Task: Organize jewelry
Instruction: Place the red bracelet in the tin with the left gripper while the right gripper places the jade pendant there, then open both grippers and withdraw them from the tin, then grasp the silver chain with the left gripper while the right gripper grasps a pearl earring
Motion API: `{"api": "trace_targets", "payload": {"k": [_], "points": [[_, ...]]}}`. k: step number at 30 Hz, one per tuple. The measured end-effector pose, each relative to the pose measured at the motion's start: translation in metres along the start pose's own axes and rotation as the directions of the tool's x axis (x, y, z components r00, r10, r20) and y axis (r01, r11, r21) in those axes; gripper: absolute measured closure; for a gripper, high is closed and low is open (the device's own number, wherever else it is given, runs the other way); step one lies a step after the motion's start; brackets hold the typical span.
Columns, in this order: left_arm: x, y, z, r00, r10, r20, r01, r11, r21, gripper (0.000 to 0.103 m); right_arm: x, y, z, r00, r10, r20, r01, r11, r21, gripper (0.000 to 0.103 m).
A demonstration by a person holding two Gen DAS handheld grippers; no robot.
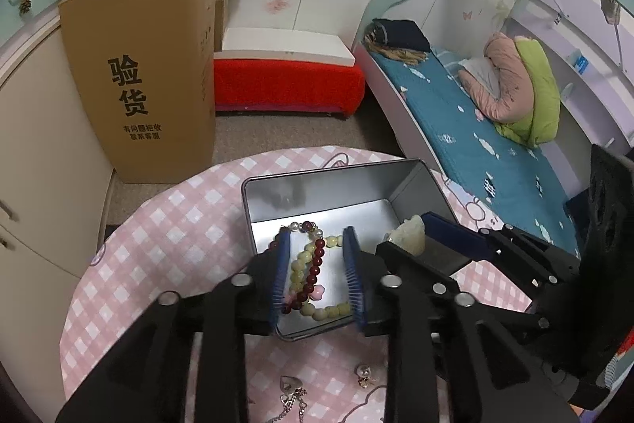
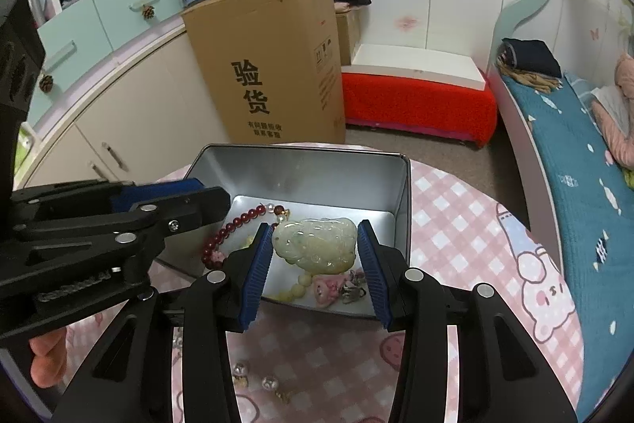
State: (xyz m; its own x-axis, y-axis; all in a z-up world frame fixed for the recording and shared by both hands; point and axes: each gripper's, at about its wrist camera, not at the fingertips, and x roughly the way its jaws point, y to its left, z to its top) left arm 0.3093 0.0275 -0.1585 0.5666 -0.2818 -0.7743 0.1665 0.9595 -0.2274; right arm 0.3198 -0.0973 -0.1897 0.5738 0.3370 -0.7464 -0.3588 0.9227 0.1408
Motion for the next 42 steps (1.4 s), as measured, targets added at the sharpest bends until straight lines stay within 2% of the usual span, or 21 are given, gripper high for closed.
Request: {"api": "trace_targets", "payload": {"k": [3, 7, 10, 12, 15, 20, 24, 28, 37, 42], "points": [[-0.007, 0.000, -0.002, 1.000, -0.006, 0.006, 0.006, 1.000, -0.010, 0.076, -0.005, 0.000, -0.003, 1.000, -0.007, 0.013, 0.007, 1.000, -0.002, 0.058], [-0.023, 0.005, -0.006, 0.999, -0.003, 0.038, 0.004, 1.000, -0.028, 0.065, -0.019, 0.001, -0.004, 0.999, -0.009, 0.036, 0.009, 1.000, 0.000, 0.058], [-0.040, 0.006, -0.010, 0.998, 0.005, 0.064, -0.003, 0.999, -0.033, 0.065, -0.034, 0.001, -0.006, 0.998, -0.010, 0.057, 0.010, 1.000, 0.001, 0.058], [-0.051, 0.009, -0.016, 0.996, 0.017, 0.082, -0.014, 0.999, -0.032, 0.064, -0.047, 0.002, -0.010, 0.997, -0.010, 0.073, 0.010, 1.000, -0.002, 0.057], [-0.070, 0.012, -0.029, 0.992, 0.059, 0.115, -0.055, 0.998, -0.040, 0.054, -0.066, 0.001, -0.019, 0.995, -0.017, 0.099, 0.018, 1.000, -0.001, 0.054], [-0.089, 0.016, -0.057, 0.984, 0.109, 0.138, -0.106, 0.994, -0.027, 0.054, -0.090, 0.002, -0.040, 0.993, -0.008, 0.114, 0.008, 1.000, 0.004, 0.052], [-0.089, 0.022, -0.081, 0.984, 0.140, 0.111, -0.138, 0.990, -0.030, 0.054, -0.102, 0.002, -0.063, 0.994, -0.004, 0.107, 0.002, 1.000, 0.013, 0.050], [-0.075, 0.031, -0.103, 0.985, 0.163, 0.050, -0.162, 0.986, -0.031, 0.054, -0.099, 0.004, -0.082, 0.997, 0.002, 0.077, -0.004, 1.000, 0.024, 0.050], [-0.040, 0.035, -0.134, 0.984, 0.168, -0.056, -0.168, 0.986, -0.002, 0.054, -0.079, 0.006, -0.113, 1.000, 0.005, 0.007, -0.005, 0.999, 0.052, 0.049], [-0.033, 0.029, -0.141, 0.978, 0.202, -0.054, -0.199, 0.979, 0.041, 0.055, -0.072, 0.005, -0.119, 1.000, 0.009, -0.014, -0.009, 0.998, 0.064, 0.049]]}}
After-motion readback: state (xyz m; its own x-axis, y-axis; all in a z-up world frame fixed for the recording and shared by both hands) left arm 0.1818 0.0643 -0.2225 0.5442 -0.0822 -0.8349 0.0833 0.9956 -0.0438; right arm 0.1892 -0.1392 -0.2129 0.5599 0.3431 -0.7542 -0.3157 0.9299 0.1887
